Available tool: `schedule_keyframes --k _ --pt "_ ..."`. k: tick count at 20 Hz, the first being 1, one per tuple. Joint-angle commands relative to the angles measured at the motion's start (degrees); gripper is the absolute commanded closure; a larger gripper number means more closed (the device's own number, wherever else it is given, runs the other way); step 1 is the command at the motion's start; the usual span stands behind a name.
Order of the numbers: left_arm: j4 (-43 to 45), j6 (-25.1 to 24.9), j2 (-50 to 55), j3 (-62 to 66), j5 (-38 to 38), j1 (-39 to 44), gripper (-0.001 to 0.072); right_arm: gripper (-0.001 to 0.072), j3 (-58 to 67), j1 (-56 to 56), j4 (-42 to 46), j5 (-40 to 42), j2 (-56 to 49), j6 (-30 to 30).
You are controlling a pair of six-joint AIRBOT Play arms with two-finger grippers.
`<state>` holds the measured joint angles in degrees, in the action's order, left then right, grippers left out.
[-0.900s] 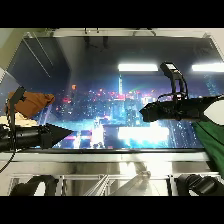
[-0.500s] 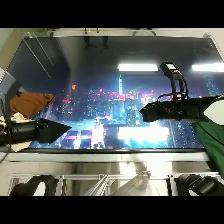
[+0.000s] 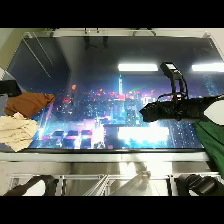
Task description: Fold the shirts.
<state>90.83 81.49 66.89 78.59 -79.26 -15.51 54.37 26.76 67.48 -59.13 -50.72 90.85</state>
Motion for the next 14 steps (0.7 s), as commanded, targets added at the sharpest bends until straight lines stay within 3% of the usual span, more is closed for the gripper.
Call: schedule_keyframes --k 1,3,7,11,14 --pt "-5.5 2.0 13.5 6.6 0.4 -11.6 -0.0013 0.0695 0.0 0.0 0.0 0.0 0.0 0.0" --pt "-10.0 0.2 19.4 9.3 0.8 -18.3 -0.0013 0.0695 0.0 0.0 0.0 0.0 0.0 0.0" --pt "-9.9 -0.5 29.0 14.6 2.0 -25.6 -0.0013 0.0695 0.0 0.0 0.0 2.0 0.0 0.0" --pt "-11.2 -0.8 38.5 19.4 2.3 -26.2 -0.0013 0.0695 0.0 0.0 0.0 3.8 -0.1 0.0" --pt "-20.3 -3.7 44.2 22.7 2.3 -24.0 -0.0013 0.0695 0.0 0.0 0.0 3.8 -0.5 0.0"
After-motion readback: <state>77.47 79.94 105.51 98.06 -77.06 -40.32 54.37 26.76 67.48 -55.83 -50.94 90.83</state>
